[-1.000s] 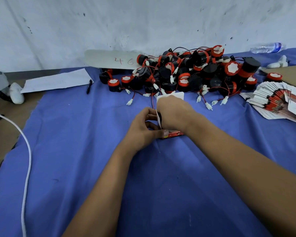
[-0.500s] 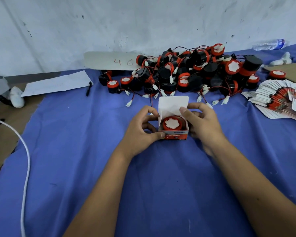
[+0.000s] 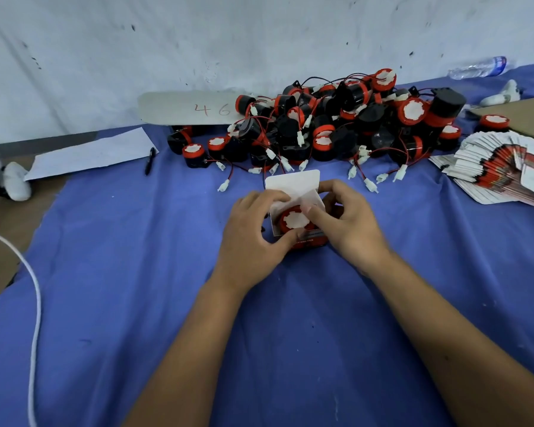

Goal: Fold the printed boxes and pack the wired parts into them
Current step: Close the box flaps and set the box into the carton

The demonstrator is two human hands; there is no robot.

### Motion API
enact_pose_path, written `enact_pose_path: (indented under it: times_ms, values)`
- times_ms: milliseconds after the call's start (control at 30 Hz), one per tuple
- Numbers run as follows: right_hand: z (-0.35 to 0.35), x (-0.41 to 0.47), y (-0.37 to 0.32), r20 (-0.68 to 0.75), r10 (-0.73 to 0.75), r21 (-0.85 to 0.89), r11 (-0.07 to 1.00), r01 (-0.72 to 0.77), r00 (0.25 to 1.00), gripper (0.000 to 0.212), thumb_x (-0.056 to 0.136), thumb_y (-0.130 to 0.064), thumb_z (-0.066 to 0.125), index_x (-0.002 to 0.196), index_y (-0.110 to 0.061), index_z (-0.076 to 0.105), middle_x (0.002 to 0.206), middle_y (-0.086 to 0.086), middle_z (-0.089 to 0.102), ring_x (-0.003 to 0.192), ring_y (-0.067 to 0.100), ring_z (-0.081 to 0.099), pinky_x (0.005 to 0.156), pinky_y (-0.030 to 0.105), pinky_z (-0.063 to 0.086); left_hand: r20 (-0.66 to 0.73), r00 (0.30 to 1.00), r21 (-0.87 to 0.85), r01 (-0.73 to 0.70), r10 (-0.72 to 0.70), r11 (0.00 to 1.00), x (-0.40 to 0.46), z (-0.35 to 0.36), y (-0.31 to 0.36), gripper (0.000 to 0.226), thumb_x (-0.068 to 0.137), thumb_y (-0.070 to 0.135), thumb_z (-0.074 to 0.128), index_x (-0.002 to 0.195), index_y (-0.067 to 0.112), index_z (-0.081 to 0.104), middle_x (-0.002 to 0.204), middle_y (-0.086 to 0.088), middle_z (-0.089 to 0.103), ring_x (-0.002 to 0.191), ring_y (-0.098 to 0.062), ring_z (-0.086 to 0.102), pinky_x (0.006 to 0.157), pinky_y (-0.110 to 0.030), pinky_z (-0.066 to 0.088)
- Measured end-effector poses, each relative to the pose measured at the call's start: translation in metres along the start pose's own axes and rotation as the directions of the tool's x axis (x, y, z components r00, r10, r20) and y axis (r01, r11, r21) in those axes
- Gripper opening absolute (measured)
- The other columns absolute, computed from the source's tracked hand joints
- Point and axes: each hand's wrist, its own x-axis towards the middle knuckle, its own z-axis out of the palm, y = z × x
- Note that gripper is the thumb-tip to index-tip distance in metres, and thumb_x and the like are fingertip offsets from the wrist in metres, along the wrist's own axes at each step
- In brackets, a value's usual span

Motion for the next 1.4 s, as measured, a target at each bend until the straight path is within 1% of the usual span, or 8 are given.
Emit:
enact_pose_path:
  times_ms: [100, 233, 433, 600, 833, 967, 1133, 1400]
  values:
    - [0.008, 0.001, 0.000, -0.123, -0.059, -0.142, 0.989, 0.041, 0.991, 0.004, 0.096, -0.027, 0.066, 0.101, -0.026, 0.066, 0.072, 0.007, 0.064, 0.067, 0.024, 0.060, 0.061, 0.039, 0.053, 0.031, 0.999, 0.127, -0.015, 0.011, 0.992, 0.000, 0.000, 0.002, 0.047, 0.084, 0.054, 0.068, 0.124, 0.030, 0.066, 0.110, 0.009, 0.057, 0.106, -0.013, 0.053, 0.088, -0.029, 0.049]
    - [0.015, 0.009, 0.000, -0.179, -0.045, -0.256, 0.967, -0.002, 0.983, 0.008, 0.091, -0.012, 0.065, 0.089, -0.020, 0.062, 0.071, 0.005, 0.062, 0.068, 0.022, 0.059, 0.059, 0.037, 0.050, 0.053, 0.998, 0.228, 0.011, -0.024, 0.974, -0.001, 0.000, 0.011, 0.057, 0.080, 0.067, 0.060, 0.128, 0.036, 0.066, 0.111, 0.007, 0.053, 0.110, -0.014, 0.052, 0.084, -0.035, 0.053]
    - [0.015, 0.027, -0.005, -0.172, 0.196, -0.101, 0.971, -0.215, 0.965, 0.016, 0.081, -0.001, 0.068, 0.082, -0.016, 0.066, 0.077, 0.016, 0.068, 0.072, 0.039, 0.067, 0.052, 0.049, 0.057, 0.077, 0.993, 0.324, 0.064, -0.094, 0.944, 0.002, 0.004, 0.023, 0.074, 0.075, 0.081, 0.044, 0.128, 0.034, 0.066, 0.113, 0.005, 0.049, 0.113, -0.014, 0.047, 0.083, -0.035, 0.053]
    - [0.019, 0.031, -0.007, -0.206, 0.192, -0.144, 0.964, -0.223, 0.960, 0.026, 0.073, 0.008, 0.061, 0.073, -0.018, 0.063, 0.061, 0.001, 0.059, 0.057, 0.022, 0.055, 0.045, 0.027, 0.042, 0.082, 0.989, 0.348, 0.084, -0.120, 0.934, 0.003, 0.009, 0.021, 0.068, 0.077, 0.074, 0.051, 0.127, 0.030, 0.061, 0.115, 0.003, 0.046, 0.113, -0.017, 0.042, 0.081, -0.034, 0.050]
    - [0.012, 0.016, -0.006, -0.129, 0.163, -0.099, 0.979, -0.177, 0.978, 0.020, 0.087, -0.007, 0.066, 0.096, -0.024, 0.072, 0.085, 0.006, 0.072, 0.078, 0.029, 0.070, 0.060, 0.045, 0.061, 0.099, 0.981, 0.274, 0.135, -0.167, 0.952, 0.002, 0.012, 0.021, 0.065, 0.074, 0.073, 0.055, 0.126, 0.033, 0.056, 0.115, 0.005, 0.046, 0.111, -0.015, 0.044, 0.082, -0.032, 0.050]
    - [0.014, 0.014, -0.006, -0.225, 0.079, -0.200, 0.972, -0.126, 0.971, 0.011, 0.087, -0.012, 0.070, 0.083, -0.023, 0.071, 0.075, 0.002, 0.071, 0.071, 0.023, 0.069, 0.058, 0.043, 0.060, 0.090, 0.987, 0.265, 0.105, -0.133, 0.959, -0.002, 0.014, 0.019, 0.055, 0.083, 0.055, 0.075, 0.130, 0.034, 0.055, 0.119, 0.004, 0.047, 0.113, -0.017, 0.049, 0.085, -0.033, 0.052]
    - [0.018, 0.023, -0.007, -0.231, 0.184, -0.160, 0.961, -0.224, 0.955, 0.020, 0.078, 0.001, 0.068, 0.077, -0.019, 0.068, 0.074, 0.005, 0.071, 0.072, 0.032, 0.070, 0.053, 0.051, 0.059, 0.097, 0.983, 0.268, 0.122, -0.153, 0.956, -0.001, 0.013, 0.022, 0.058, 0.081, 0.056, 0.076, 0.132, 0.037, 0.057, 0.121, 0.004, 0.047, 0.116, -0.017, 0.048, 0.088, -0.031, 0.050]
    - [0.014, 0.022, -0.007, -0.132, 0.186, -0.110, 0.973, -0.201, 0.974, 0.030, 0.079, 0.006, 0.063, 0.087, -0.022, 0.068, 0.079, 0.010, 0.070, 0.067, 0.030, 0.067, 0.045, 0.036, 0.053, 0.107, 0.952, 0.384, 0.225, -0.285, 0.896, 0.014, 0.015, 0.034, 0.057, 0.075, 0.065, 0.074, 0.122, 0.036, 0.057, 0.118, 0.003, 0.047, 0.117, -0.020, 0.041, 0.078, -0.034, 0.049]
